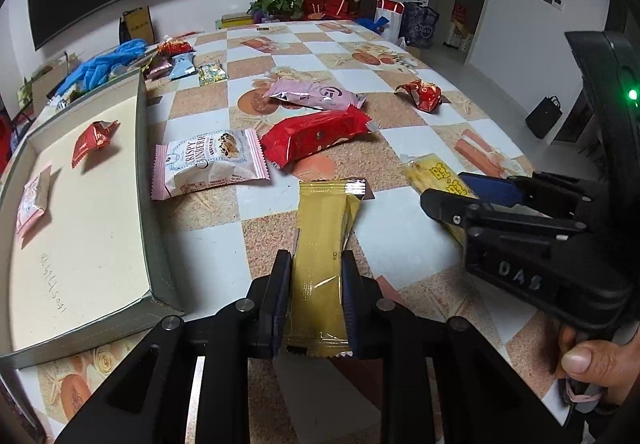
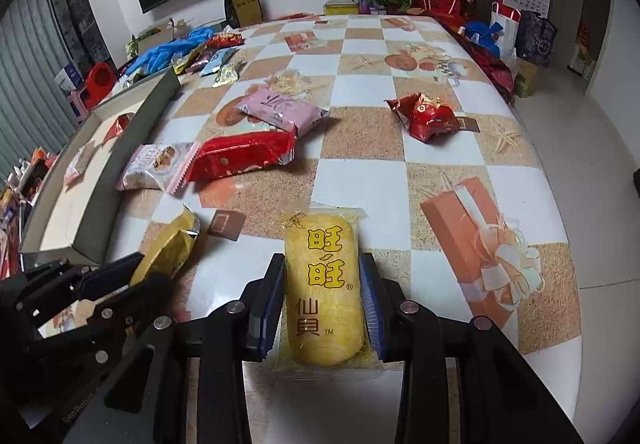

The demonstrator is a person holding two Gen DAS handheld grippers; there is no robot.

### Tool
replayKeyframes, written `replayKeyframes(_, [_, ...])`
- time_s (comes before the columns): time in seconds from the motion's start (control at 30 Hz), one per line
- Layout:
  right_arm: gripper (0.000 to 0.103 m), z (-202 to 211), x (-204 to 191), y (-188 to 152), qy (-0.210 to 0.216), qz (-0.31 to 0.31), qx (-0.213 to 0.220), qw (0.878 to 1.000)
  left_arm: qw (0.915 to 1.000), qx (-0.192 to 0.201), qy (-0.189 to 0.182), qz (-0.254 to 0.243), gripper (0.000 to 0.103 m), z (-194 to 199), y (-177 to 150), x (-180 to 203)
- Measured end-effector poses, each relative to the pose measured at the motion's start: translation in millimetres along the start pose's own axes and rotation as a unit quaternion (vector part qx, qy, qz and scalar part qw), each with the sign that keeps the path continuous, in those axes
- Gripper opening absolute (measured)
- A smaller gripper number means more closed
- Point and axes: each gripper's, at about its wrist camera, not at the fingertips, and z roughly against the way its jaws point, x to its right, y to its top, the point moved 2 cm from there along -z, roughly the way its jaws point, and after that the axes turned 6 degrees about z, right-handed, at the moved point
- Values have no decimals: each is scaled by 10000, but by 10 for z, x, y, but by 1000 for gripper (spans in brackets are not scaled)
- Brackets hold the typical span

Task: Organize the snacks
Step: 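Grasp the gold long bar with left gripper while right grasps the Wangwang cake, then carry the gold bar and Wangwang cake pack over the grey tray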

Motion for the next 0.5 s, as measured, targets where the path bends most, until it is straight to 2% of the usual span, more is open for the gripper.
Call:
replayKeyframes(0.1, [38, -16, -100, -29, -274, 329, 94, 9990, 9998, 36, 134, -108, 26, 0, -13, 34])
replayKeyframes(0.5, [38, -19, -117, -43, -249, 337, 175, 9990, 9997, 50, 175, -135, 26, 1, -14, 38])
